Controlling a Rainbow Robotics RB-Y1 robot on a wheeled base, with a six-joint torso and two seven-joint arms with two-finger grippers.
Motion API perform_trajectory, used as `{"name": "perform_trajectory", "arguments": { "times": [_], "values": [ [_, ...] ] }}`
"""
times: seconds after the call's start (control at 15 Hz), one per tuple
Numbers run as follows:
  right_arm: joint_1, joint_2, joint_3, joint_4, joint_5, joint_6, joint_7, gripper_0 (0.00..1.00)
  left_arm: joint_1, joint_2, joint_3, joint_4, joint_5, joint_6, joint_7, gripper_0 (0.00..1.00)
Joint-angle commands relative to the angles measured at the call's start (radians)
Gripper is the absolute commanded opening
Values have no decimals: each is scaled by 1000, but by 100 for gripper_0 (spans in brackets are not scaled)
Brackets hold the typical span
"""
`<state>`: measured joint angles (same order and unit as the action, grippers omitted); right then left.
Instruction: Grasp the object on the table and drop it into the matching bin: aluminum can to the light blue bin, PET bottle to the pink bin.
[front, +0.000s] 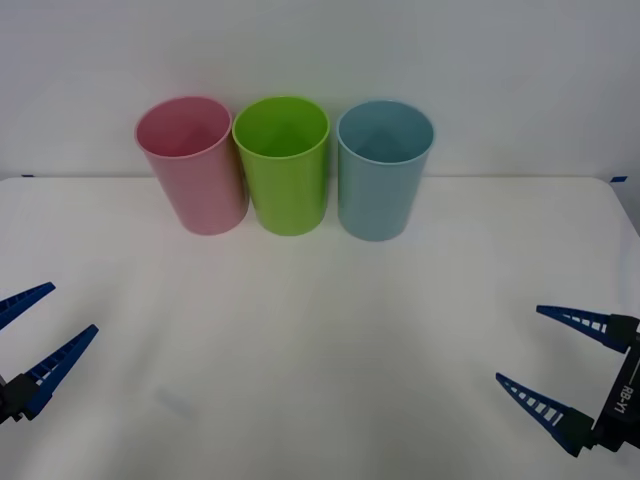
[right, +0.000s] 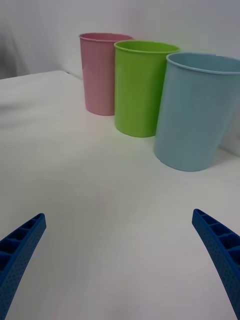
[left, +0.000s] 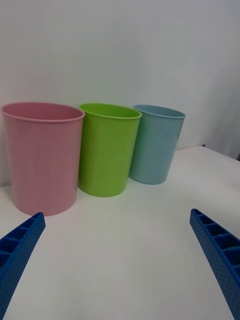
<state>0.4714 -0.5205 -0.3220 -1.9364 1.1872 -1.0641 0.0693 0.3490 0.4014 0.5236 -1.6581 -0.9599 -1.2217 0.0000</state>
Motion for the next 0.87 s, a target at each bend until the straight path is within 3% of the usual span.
{"name": "perform_trajectory", "arguments": {
  "times": [0.07, 0.87],
  "values": [
    [32, 0, -20, 2, -11, -4, 46, 100, 0, 0, 0, 0, 0, 0, 0, 100],
    [79, 4, -8, 2, -57, -7, 60, 100, 0, 0, 0, 0, 0, 0, 0, 100]
  ]
}}
